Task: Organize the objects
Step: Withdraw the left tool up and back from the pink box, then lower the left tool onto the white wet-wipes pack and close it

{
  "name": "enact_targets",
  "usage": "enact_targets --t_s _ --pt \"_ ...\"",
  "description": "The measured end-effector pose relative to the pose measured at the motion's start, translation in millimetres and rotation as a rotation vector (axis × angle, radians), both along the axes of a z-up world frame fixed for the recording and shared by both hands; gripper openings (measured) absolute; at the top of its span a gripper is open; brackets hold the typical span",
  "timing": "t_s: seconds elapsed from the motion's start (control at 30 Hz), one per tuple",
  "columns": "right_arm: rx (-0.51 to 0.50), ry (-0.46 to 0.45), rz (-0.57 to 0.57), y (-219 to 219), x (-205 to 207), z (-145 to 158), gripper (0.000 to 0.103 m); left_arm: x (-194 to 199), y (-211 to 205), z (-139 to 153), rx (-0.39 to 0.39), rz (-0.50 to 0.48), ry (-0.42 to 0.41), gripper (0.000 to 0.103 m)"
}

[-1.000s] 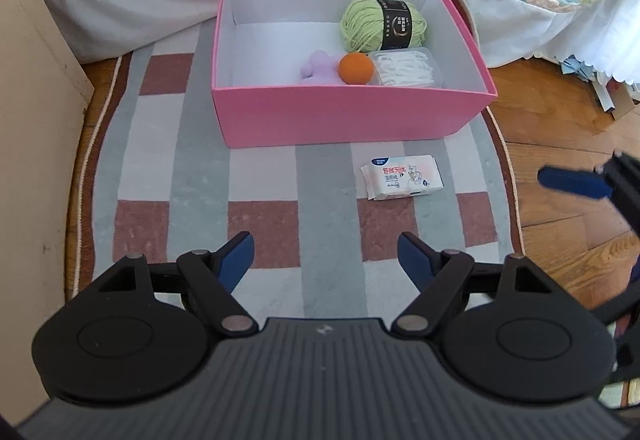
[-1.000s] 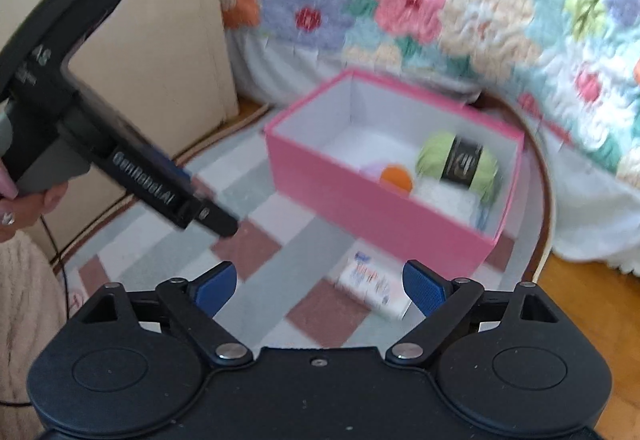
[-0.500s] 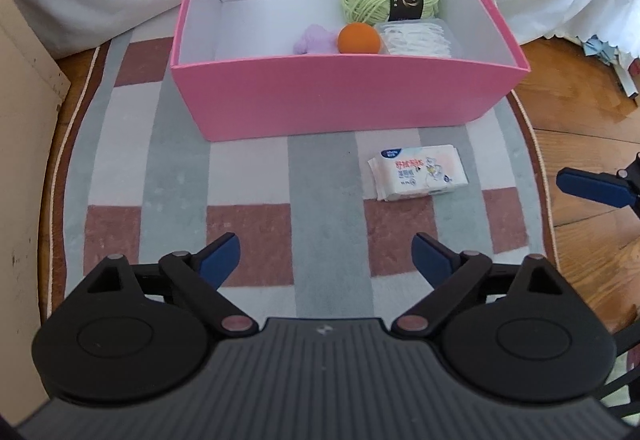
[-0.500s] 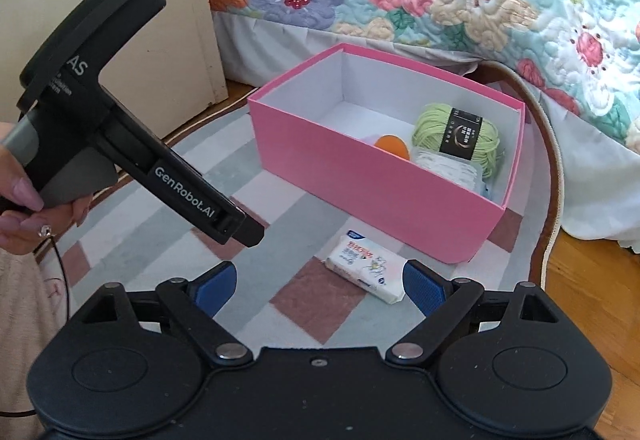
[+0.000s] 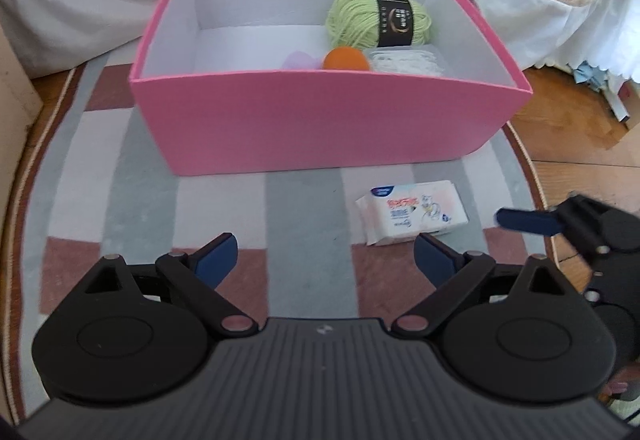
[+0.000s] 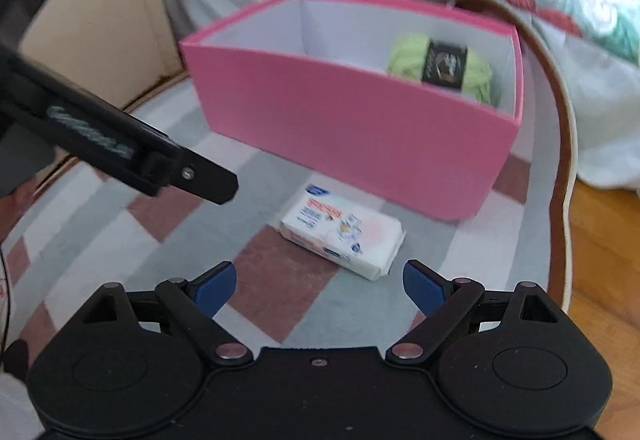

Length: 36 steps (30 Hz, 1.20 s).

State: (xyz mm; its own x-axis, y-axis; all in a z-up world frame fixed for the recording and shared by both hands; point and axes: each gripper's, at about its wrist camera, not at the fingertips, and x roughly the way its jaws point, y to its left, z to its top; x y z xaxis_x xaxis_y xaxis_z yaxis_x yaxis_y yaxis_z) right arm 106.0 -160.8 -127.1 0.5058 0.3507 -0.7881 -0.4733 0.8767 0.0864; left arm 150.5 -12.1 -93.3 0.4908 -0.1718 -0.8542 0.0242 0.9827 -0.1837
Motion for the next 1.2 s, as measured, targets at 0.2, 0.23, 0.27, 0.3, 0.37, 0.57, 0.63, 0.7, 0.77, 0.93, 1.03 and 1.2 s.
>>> enact_targets --t_s 0.2,0.23,0.27,0.3,0.37,0.57,0.63,0.7,0.77,0.93,1.03,1.2 --pt "-0.003 0.031 -0.044 2 11 -23 0.093 5 -3 -22 -0.116 0.005 -0.007 0.095" --pt "-0.015 0.010 -0.038 4 9 -26 0.093 6 -3 -26 -0.138 0.007 -0.014 0.094" --pt "-0.023 -0.009 -0.036 6 7 -28 0.093 7 -4 -29 -0.149 0.005 -0.024 0.094" --pt "-0.027 -0.025 -0.035 8 5 -30 0.093 8 -5 -32 -0.149 0.004 -0.032 0.094" --pt "-0.041 -0.045 -0.043 11 3 -34 0.093 11 -6 -37 -0.155 -0.002 -0.031 0.093" --pt "-0.004 -0.067 -0.068 14 2 -41 0.093 12 -9 -48 -0.164 -0.012 -0.044 0.081" --pt "0.013 -0.066 -0.073 14 2 -41 0.093 13 -8 -51 -0.191 -0.017 -0.045 0.068" --pt "0.030 -0.065 -0.079 14 3 -41 0.093 14 -9 -52 -0.208 -0.022 -0.051 0.058" --pt "0.042 -0.067 -0.085 13 3 -41 0.089 14 -11 -53 -0.205 -0.032 -0.068 0.051" --pt "0.052 -0.074 -0.107 9 11 -38 0.072 18 -16 -58 -0.243 -0.061 -0.075 0.029" --pt "0.046 -0.080 -0.122 6 11 -38 0.062 16 -15 -56 -0.251 -0.063 -0.080 0.029" --pt "0.018 -0.082 -0.113 4 7 -35 0.060 19 -11 -58 -0.288 -0.052 -0.051 0.029"
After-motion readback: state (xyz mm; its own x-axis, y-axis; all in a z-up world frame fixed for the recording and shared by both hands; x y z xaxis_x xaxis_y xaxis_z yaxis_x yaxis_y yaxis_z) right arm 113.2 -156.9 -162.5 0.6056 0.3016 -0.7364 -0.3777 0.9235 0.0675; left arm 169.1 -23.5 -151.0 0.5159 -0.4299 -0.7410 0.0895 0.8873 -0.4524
